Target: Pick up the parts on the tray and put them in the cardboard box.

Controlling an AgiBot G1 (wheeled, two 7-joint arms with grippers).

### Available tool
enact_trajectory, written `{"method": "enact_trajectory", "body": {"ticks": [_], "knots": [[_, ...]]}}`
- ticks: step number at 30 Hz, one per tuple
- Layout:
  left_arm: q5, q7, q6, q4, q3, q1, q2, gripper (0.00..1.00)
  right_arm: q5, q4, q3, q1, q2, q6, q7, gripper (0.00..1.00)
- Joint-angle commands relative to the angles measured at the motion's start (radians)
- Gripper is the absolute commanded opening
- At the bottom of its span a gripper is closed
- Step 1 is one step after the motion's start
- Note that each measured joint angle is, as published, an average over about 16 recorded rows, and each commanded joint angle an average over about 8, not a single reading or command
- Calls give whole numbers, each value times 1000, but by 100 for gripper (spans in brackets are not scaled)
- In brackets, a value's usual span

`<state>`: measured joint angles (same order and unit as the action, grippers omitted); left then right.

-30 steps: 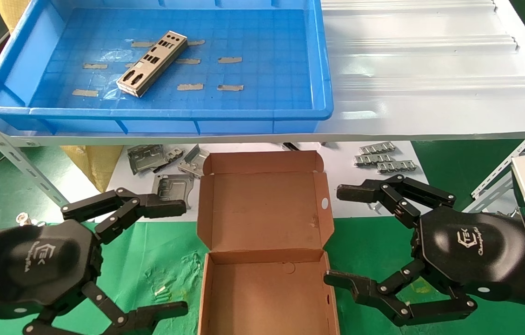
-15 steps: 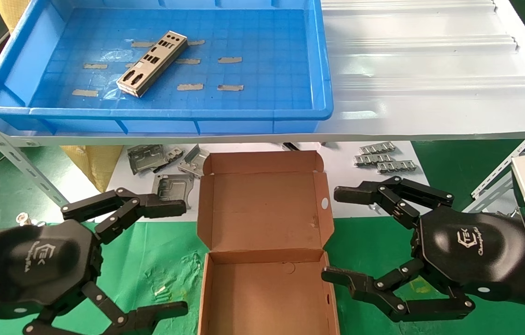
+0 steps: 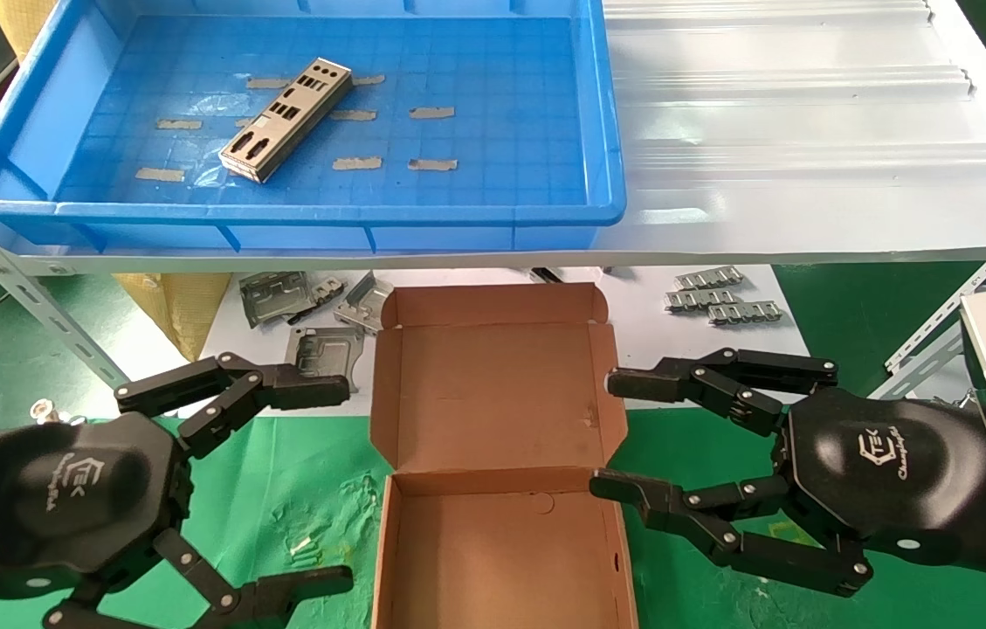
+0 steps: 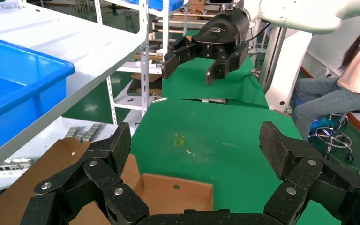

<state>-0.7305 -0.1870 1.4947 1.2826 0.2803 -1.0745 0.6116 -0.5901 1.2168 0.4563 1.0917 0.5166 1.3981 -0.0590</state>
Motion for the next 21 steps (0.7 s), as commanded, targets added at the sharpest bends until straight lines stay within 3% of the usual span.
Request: {"method": "enact_trajectory", "body": {"ticks": [1,13,21], "knots": [[0,0,0,0,0,0,0,100,0,0,0,0,0,0,0,0],[-3,-3,-7,-3,-2,-14,0,100,0,0,0,0,0,1,0,0],[-124,-56,-84,-66,31,-204,47,100,0,0,0,0,0,0,0,0]]}}
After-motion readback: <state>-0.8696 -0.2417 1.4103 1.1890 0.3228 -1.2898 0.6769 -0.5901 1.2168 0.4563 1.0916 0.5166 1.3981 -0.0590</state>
